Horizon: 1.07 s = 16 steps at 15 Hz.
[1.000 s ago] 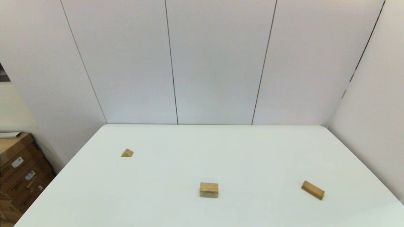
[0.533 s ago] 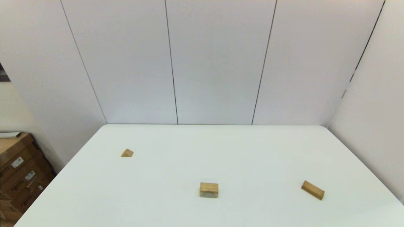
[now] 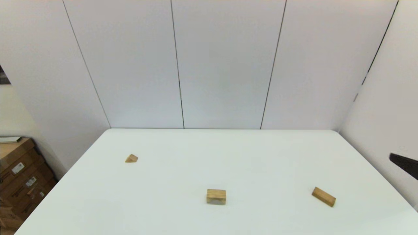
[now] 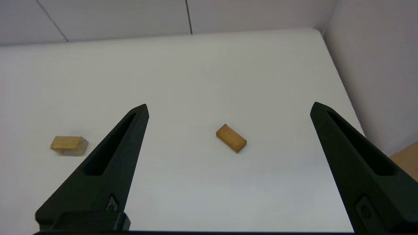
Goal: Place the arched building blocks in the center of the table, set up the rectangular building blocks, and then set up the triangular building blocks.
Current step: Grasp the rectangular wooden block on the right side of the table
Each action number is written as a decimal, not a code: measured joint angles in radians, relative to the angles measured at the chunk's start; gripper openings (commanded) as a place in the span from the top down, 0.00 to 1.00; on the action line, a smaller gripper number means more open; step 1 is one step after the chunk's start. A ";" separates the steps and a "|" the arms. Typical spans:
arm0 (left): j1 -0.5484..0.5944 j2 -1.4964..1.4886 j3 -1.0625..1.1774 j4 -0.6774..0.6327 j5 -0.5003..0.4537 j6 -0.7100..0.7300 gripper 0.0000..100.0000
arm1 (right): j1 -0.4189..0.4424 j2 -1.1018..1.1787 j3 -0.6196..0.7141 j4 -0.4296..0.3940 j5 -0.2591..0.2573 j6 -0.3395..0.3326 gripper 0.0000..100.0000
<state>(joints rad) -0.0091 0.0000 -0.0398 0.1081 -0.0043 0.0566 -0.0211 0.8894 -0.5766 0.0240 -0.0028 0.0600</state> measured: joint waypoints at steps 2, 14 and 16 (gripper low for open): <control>0.000 0.000 0.000 0.000 0.000 0.000 0.00 | -0.023 0.229 -0.123 0.010 0.000 -0.042 0.00; 0.000 0.000 0.000 0.000 0.000 0.000 0.00 | -0.124 1.027 -0.594 0.407 0.009 -0.498 0.00; 0.000 0.000 0.000 0.000 0.000 0.000 0.00 | -0.133 1.072 -0.591 0.416 0.011 -0.604 0.00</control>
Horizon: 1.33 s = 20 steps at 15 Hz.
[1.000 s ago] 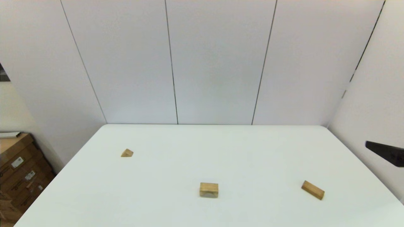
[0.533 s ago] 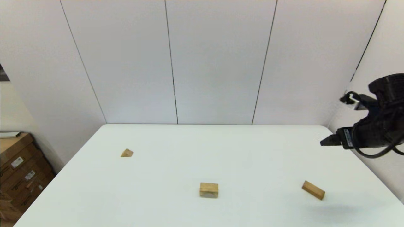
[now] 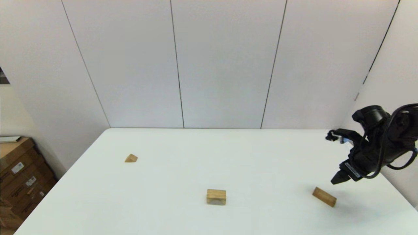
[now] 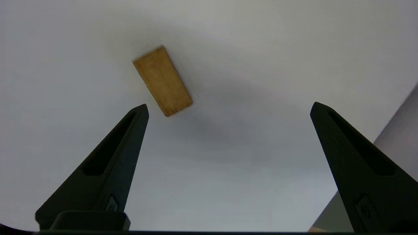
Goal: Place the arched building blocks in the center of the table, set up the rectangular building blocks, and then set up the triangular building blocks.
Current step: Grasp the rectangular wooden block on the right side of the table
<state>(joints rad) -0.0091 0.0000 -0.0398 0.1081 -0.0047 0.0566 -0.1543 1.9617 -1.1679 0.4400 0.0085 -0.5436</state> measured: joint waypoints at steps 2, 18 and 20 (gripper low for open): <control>0.000 0.000 0.000 0.000 0.000 0.000 0.00 | -0.001 0.030 0.006 0.000 0.020 -0.076 0.00; 0.000 0.000 0.000 0.000 0.000 0.000 0.00 | 0.018 0.164 0.039 0.014 0.150 -0.329 0.00; 0.000 0.000 0.000 0.000 0.000 0.000 0.00 | 0.025 0.177 0.034 0.013 0.150 -0.333 0.00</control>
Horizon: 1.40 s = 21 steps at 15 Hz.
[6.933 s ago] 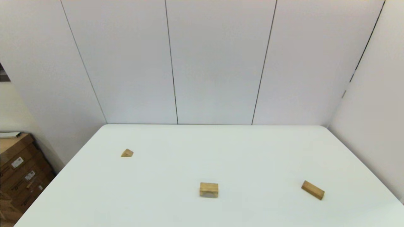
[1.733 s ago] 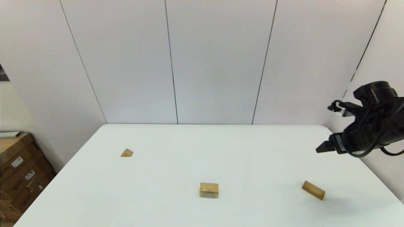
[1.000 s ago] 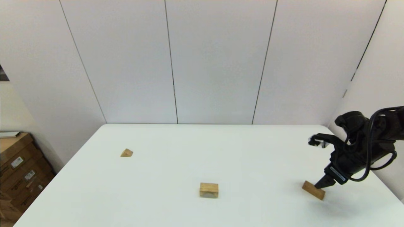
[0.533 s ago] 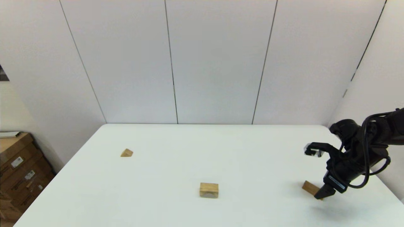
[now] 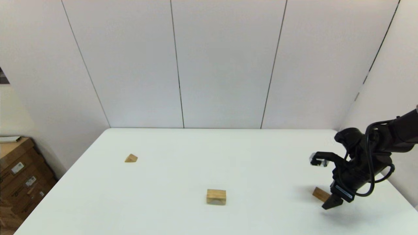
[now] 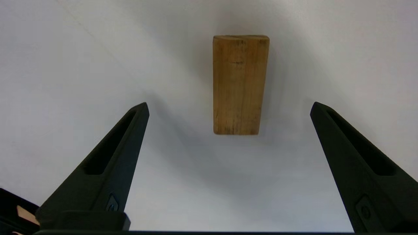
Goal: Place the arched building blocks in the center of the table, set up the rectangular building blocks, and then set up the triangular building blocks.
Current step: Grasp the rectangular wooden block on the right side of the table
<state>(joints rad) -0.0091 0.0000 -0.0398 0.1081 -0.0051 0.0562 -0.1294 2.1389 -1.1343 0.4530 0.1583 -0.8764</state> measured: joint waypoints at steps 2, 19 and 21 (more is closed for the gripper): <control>0.000 0.000 0.000 0.000 0.000 0.000 0.00 | 0.011 0.011 -0.001 0.000 -0.001 -0.001 0.00; 0.000 0.000 0.000 0.000 0.000 0.000 0.00 | 0.030 0.076 -0.062 -0.037 -0.039 0.003 0.00; 0.000 0.000 0.000 0.000 0.000 0.000 0.00 | 0.032 0.079 -0.062 -0.039 -0.047 0.003 0.00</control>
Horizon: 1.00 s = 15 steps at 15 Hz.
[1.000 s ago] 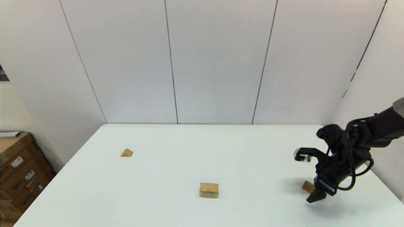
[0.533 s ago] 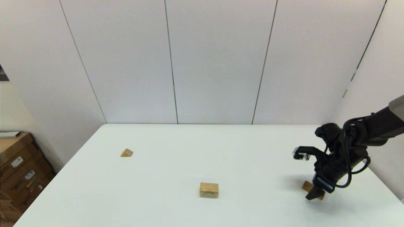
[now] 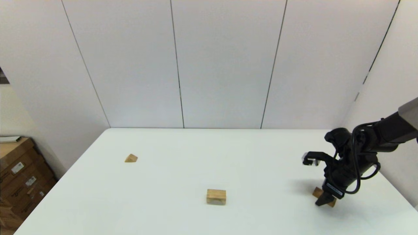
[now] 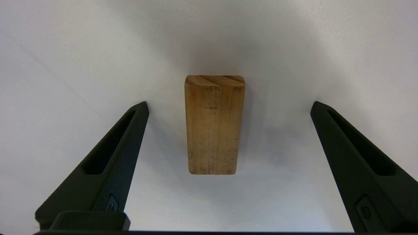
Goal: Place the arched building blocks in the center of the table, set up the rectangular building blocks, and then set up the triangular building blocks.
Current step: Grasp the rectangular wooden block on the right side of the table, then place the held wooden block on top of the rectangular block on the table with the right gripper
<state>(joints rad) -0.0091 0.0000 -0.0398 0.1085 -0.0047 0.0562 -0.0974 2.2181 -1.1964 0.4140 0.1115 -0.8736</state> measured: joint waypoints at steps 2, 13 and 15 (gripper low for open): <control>0.000 0.000 0.000 0.000 0.000 0.000 0.00 | 0.002 0.000 0.000 -0.003 -0.001 0.000 1.00; 0.000 0.000 0.000 0.000 0.000 0.000 0.00 | 0.001 -0.022 0.001 0.013 -0.003 0.005 1.00; 0.000 0.000 0.000 0.000 0.000 0.000 0.00 | -0.002 -0.044 0.001 0.023 -0.004 0.008 1.00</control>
<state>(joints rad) -0.0091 0.0000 -0.0398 0.1081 -0.0047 0.0566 -0.0994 2.1745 -1.1953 0.4368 0.1077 -0.8653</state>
